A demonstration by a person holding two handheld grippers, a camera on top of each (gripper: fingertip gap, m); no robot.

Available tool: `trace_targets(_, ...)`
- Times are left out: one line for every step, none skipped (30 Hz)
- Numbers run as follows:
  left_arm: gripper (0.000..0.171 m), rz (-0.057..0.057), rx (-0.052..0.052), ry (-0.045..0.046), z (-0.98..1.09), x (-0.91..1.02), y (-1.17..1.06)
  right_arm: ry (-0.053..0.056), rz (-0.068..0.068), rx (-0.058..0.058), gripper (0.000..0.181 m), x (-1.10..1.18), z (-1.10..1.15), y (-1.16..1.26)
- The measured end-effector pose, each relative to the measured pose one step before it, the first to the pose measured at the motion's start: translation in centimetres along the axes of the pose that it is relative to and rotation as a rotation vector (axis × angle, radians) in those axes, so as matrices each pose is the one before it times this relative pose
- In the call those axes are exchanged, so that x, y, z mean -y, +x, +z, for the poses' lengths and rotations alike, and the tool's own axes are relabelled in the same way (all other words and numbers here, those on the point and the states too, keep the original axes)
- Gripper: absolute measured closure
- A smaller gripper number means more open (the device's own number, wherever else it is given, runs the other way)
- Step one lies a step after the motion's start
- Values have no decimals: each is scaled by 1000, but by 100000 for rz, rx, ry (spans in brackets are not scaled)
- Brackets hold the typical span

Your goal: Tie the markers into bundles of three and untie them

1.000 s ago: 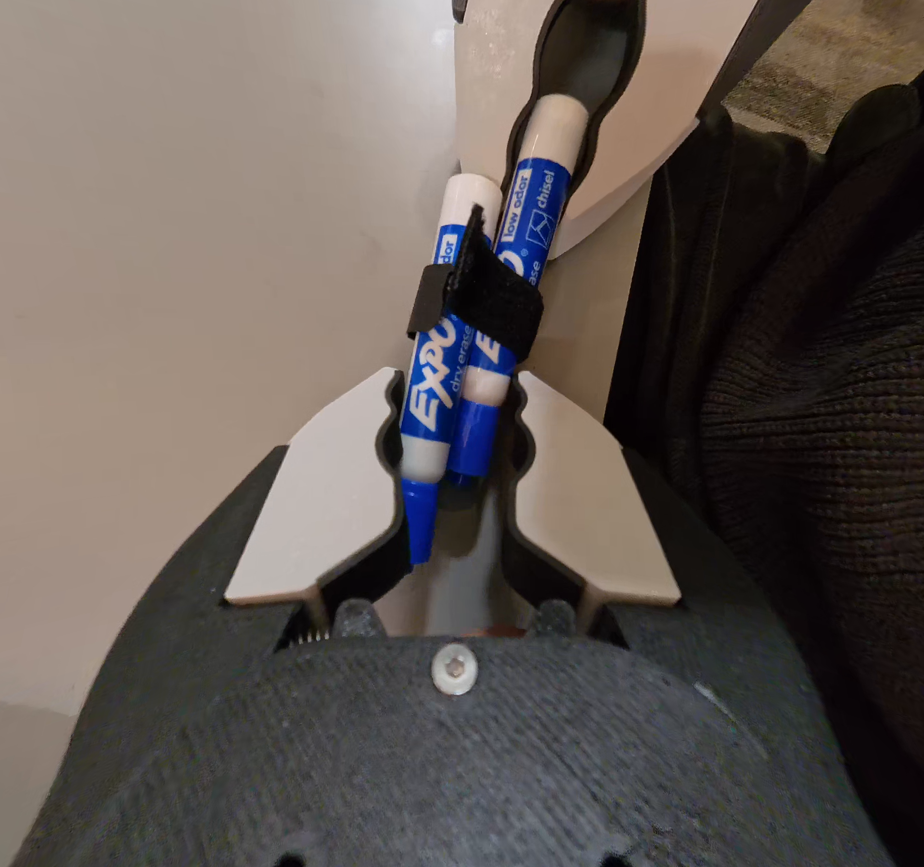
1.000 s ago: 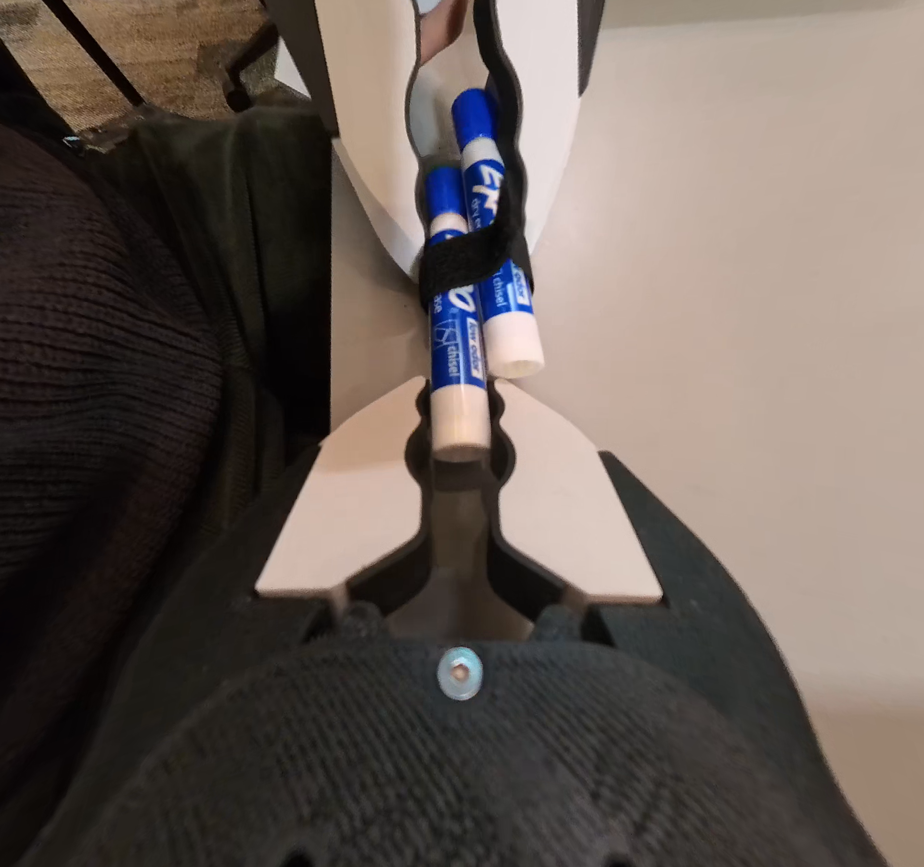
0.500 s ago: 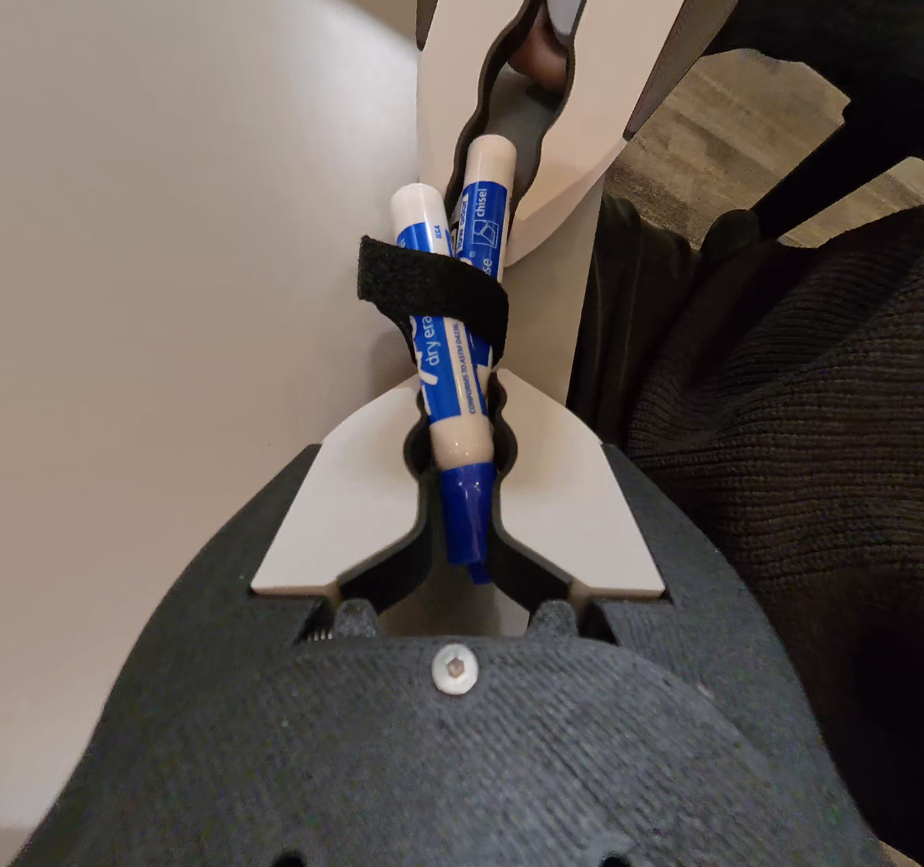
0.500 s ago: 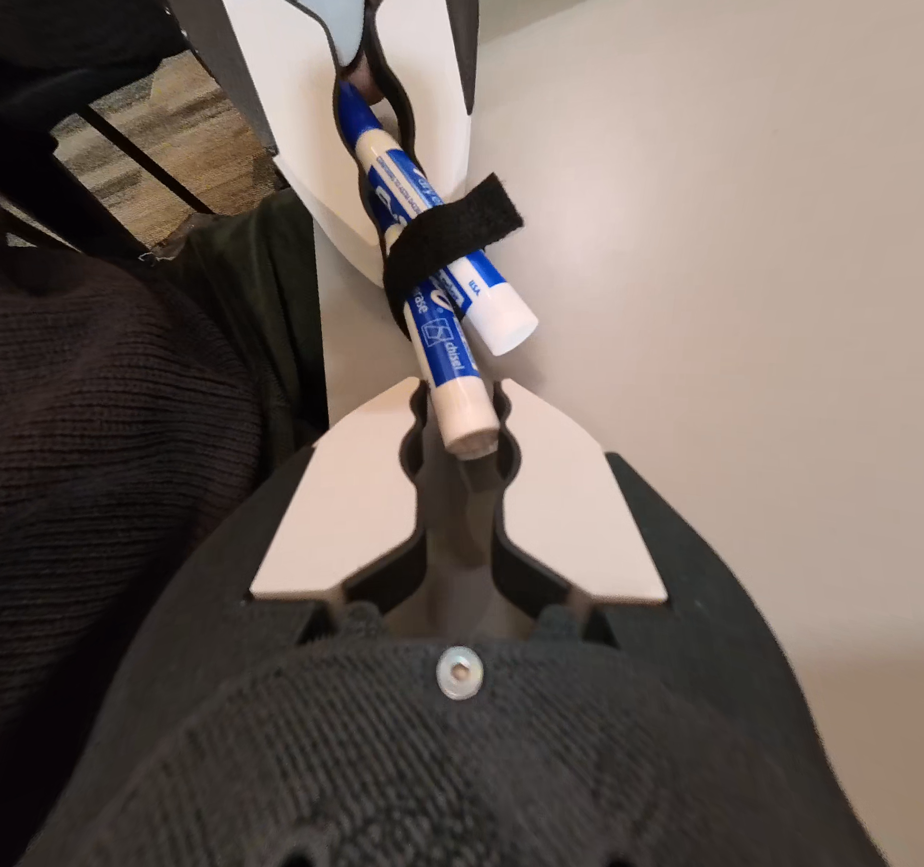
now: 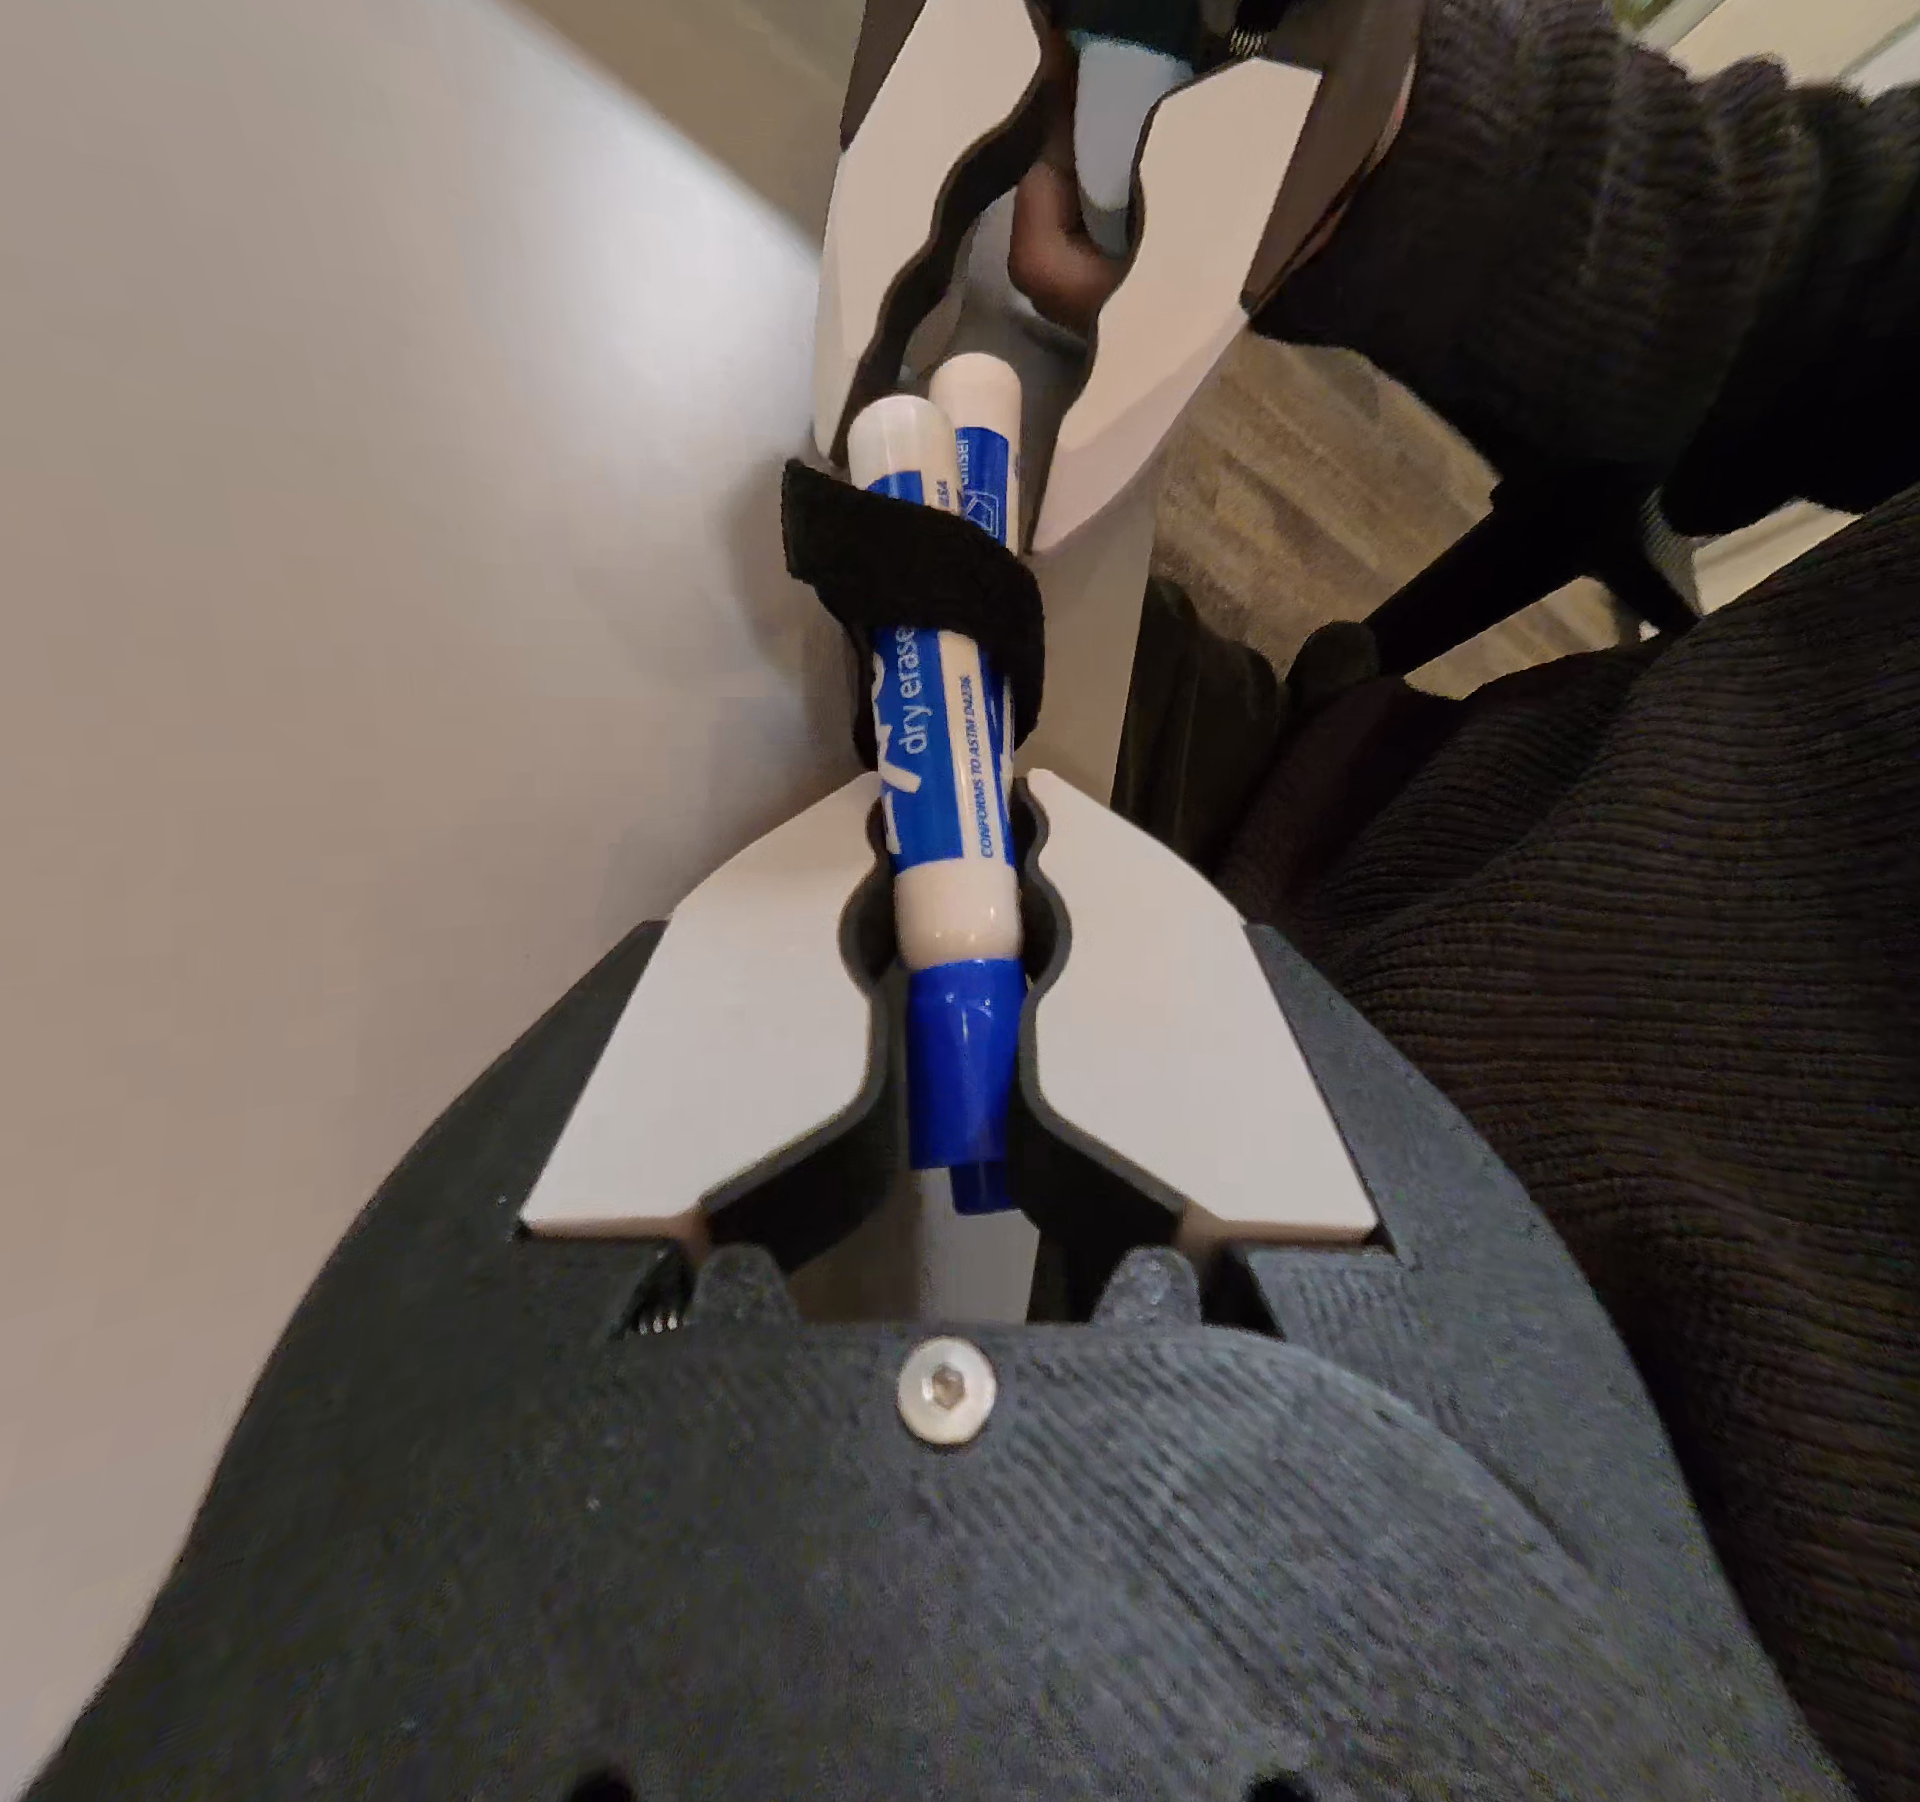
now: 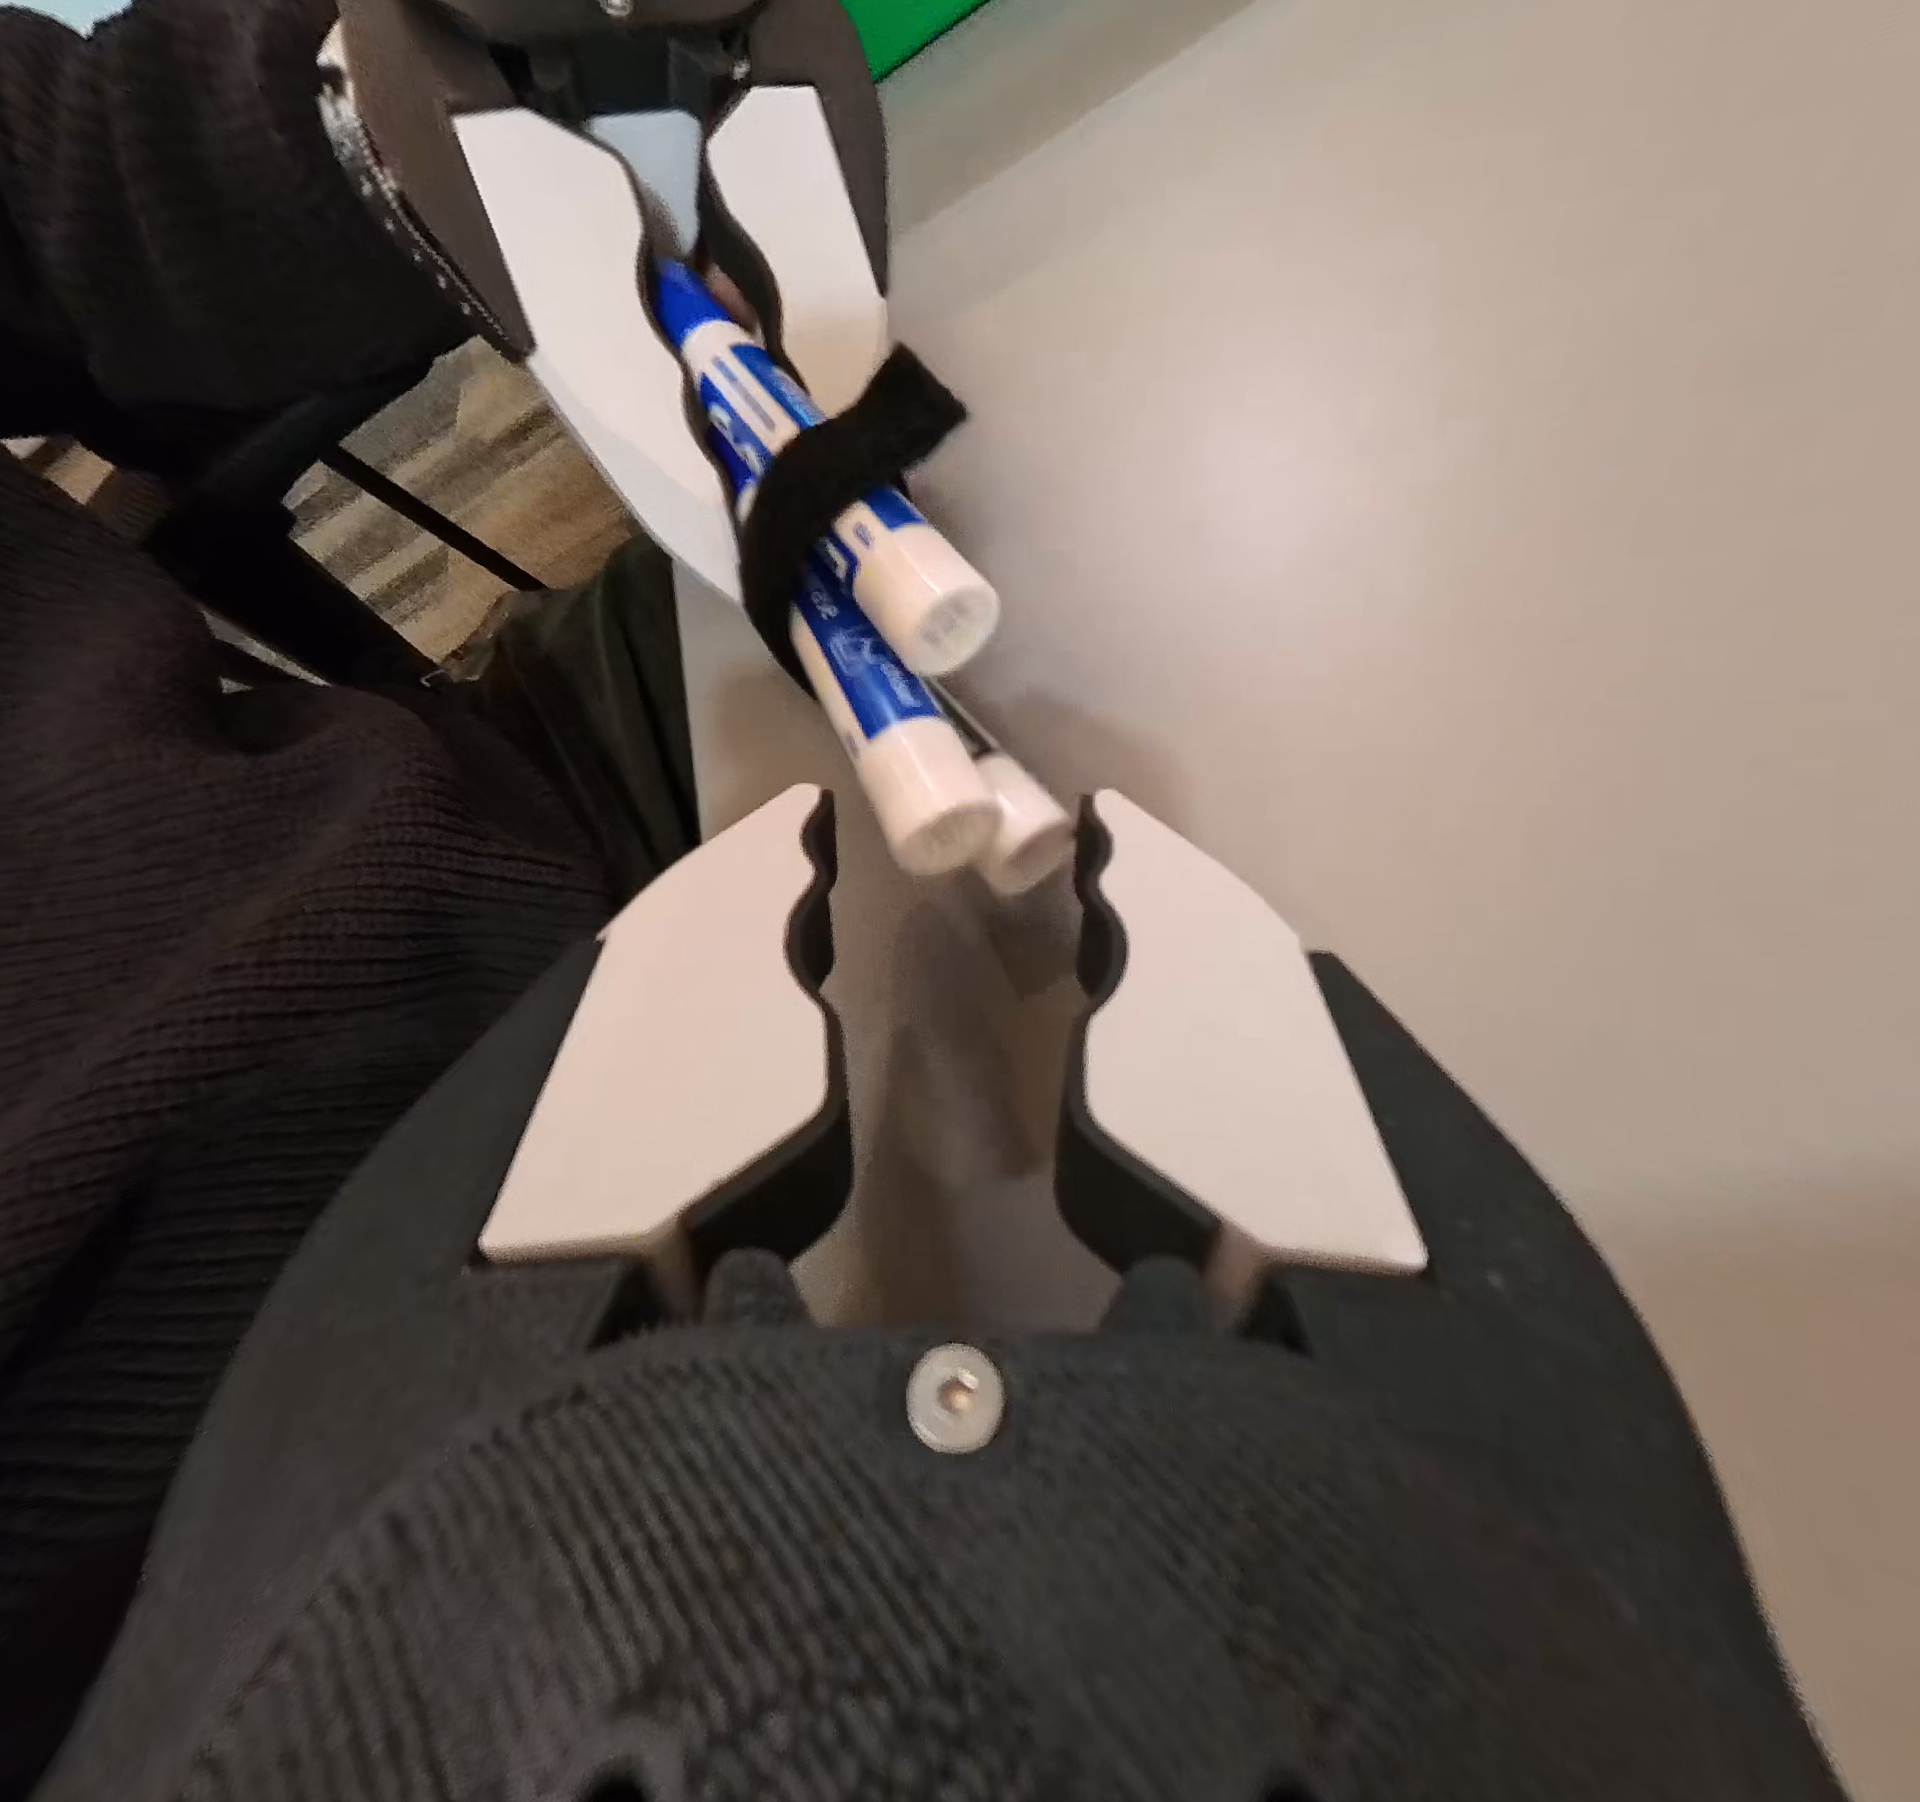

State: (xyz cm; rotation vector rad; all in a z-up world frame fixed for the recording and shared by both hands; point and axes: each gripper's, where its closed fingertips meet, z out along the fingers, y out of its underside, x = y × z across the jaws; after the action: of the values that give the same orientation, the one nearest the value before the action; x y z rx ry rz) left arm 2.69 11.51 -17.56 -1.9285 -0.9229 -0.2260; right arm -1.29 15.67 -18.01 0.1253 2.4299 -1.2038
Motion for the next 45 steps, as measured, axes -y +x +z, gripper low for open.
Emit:
trace_targets(152,-1462,-802,1572,-162,213,-27,163,808,-607,136,-77,-193,306)
trace_targets(152,-1330,-936,1408,-165,186,-27,357,844,-160,135,-62,-166,234)
trace_targets(152,-1412,-922,1555,-181,210,-59,685,1265,302,135,17,-144,156)
trace_targets(152,-1746,-817,1840,-172,237,-85,947,1368,782,135,87,-97,55)
trace_targets(152,-2215,-1983,1422,-157,194,58,1643,1119,783,135,243,-76,-3)
trace_targets(152,-2010,-1999,1480,-127,175,67,1825,791,493,135,290,-45,-22)
trace_targets(152,-1307,-309,1498,-92,177,-115,1091,399,-118,135,232,-29,27)
trace_targets(152,-621,231,395,-59,24,-160,348,-273,-831,134,108,-17,99)
trace_targets(152,-205,-4,280,-27,9,-83,27,-555,-989,134,20,-5,114)
trace_targets(152,-756,-819,798,-1,62,40,-63,-165,-607,134,-40,43,74)
trace_targets(152,-1368,-2279,603,22,52,256,350,361,-488,133,12,70,66)
trace_targets(152,-1177,-2916,1007,38,112,362,997,705,-446,132,109,80,75)
trace_targets(152,-898,-2274,1332,41,166,298,1266,1053,-391,133,181,72,88)
trace_targets(152,-982,-1514,605,38,90,197,1172,1128,-145,133,202,32,72)
trace_targets(152,-558,-1202,729,33,96,158,1067,981,748,133,219,-64,-29)
trace_targets(152,-550,-1224,1097,5,134,162,1450,1147,1409,133,245,-152,-106)
trace_targets(152,-1045,-1738,869,-11,111,205,1865,1563,1293,133,269,-200,-52)
trace_targets(152,-1059,-1616,970,-12,105,179,1921,1964,1754,133,242,-188,-84)
trace_targets(152,-920,-1395,992,-12,109,141,2004,2348,2868,132,264,-145,-244)
trace_targets(152,-1159,-1374,735,1,96,124,2505,2484,3617,131,335,-93,-391)
trace_targets(152,-1172,-1468,767,20,88,143,2745,2336,3706,131,366,-10,-425)
trace_targets(152,-1260,-1702,1077,-7,126,158,2814,2102,3750,131,363,91,-464)
trace_targets(152,-1514,-2076,977,-12,126,206,2654,1937,3302,131,327,152,-400)
trace_targets(152,-1284,-1634,889,-32,110,137,2384,1742,2881,132,282,190,-333)
trace_targets(152,-747,-785,746,-37,83,49,2153,1722,2327,134,260,209,-245)
trace_targets(152,-468,-414,402,-26,48,7,2138,1552,2206,135,253,185,-219)
trace_targets(152,-637,-593,431,-23,46,34,2435,1366,2152,136,304,168,-211)
trace_targets(152,-825,-868,696,-3,70,67,2355,1208,1857,137,289,125,-191)
trace_targets(152,-961,-1154,772,4,84,101,1999,846,1395,139,252,87,-152)
trace_targets(152,-1134,-1479,846,16,81,155,1750,122,949,140,226,55,-121)
trace_targets(152,-972,-929,942,22,114,83,1100,-211,1053,143,147,-7,-174)
trace_targets(152,-411,930,519,28,56,-169,381,-49,1347,154,80,-42,-228)
trace_targets(152,481,1812,80,35,-10,-290,574,383,219,161,113,-46,-52)
trace_targets(152,477,1042,-166,36,-53,-179,879,901,-1144,161,147,-49,177)
trace_targets(152,42,1051,-300,65,-86,-195,221,749,-1386,160,57,-71,256)
trace_targets(152,109,1445,594,52,26,-233,-75,527,-1582,160,-8,-49,288)
trace_targets(152,-551,219,737,47,52,-82,212,131,-1251,159,13,-58,245)
trace_targets(152,-1369,-799,462,49,28,20,418,380,-989,156,61,-51,213)
trace_targets(152,-1193,-585,835,33,77,-25,461,865,-376,153,87,-65,116)
trace_targets(153,-736,7,308,26,3,-91,596,1105,162,149,119,-71,40)
trace_targets(153,-35,405,-338,26,-71,-111,819,1264,694,144,152,-91,-28)
trace_targets(153,442,816,-391,29,-79,-137,900,1265,519,140,192,-132,-12)
trace_targets(153,479,551,-266,10,-60,-74,718,921,-534,138,191,-162,111)
trace_targets(153,-25,-309,-122,30,-22,51,538,80,-1387,135,182,-202,201)
trace_targets(153,-180,-877,17,9,6,138,315,-763,-2392,132,159,-246,309)
